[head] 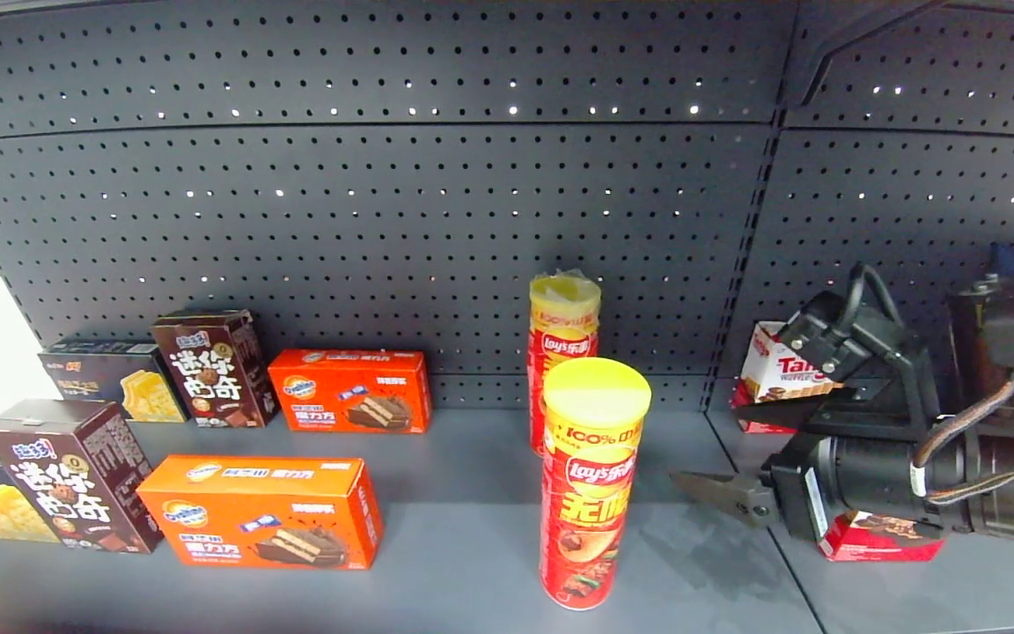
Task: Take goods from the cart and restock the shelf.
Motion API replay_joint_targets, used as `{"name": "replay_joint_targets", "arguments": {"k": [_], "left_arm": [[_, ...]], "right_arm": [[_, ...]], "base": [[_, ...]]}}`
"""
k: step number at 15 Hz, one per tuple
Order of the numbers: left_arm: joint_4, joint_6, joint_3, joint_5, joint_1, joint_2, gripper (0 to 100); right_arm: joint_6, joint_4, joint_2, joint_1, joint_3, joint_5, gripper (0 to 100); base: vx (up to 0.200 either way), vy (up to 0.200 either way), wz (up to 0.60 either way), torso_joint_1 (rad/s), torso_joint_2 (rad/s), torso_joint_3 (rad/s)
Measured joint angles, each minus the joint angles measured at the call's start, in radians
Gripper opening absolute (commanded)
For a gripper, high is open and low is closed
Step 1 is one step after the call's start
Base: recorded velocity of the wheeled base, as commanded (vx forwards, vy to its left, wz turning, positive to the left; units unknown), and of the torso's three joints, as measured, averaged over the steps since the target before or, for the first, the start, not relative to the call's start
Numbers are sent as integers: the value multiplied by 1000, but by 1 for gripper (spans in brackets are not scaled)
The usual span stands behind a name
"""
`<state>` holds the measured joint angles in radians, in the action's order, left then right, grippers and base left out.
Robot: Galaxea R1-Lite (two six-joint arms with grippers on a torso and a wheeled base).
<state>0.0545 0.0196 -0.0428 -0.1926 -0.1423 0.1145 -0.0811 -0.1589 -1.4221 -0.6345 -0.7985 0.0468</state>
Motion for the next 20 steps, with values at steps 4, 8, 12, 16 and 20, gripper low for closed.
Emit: {"name": "replay_joint_targets", "arguments": {"k": [4, 8, 12, 16, 20], "left_arm": [[1, 0, 1, 0, -18, 5, 100], [0, -7, 1, 0, -19, 5, 100], [0, -8, 1, -1, -20, 5, 100], [0, -18, 1, -2, -20, 6, 100], [0, -22, 1, -2, -21, 7, 100]], "right_arm": [[0, 1, -35, -28, 33, -1, 100], [0, 1, -59, -32, 39, -1, 100], [-1, 1, -77, -40, 41, -2, 100], [-1, 0, -102, -58, 36, -1, 100], [-2, -3, -127, -64, 31, -1, 100]], "base": [[0, 0, 0, 0, 0, 0], [0, 0, 0, 0, 0, 0], [0, 0, 0, 0, 0, 0], [0, 0, 0, 0, 0, 0], [0, 0, 0, 0, 0, 0]]}}
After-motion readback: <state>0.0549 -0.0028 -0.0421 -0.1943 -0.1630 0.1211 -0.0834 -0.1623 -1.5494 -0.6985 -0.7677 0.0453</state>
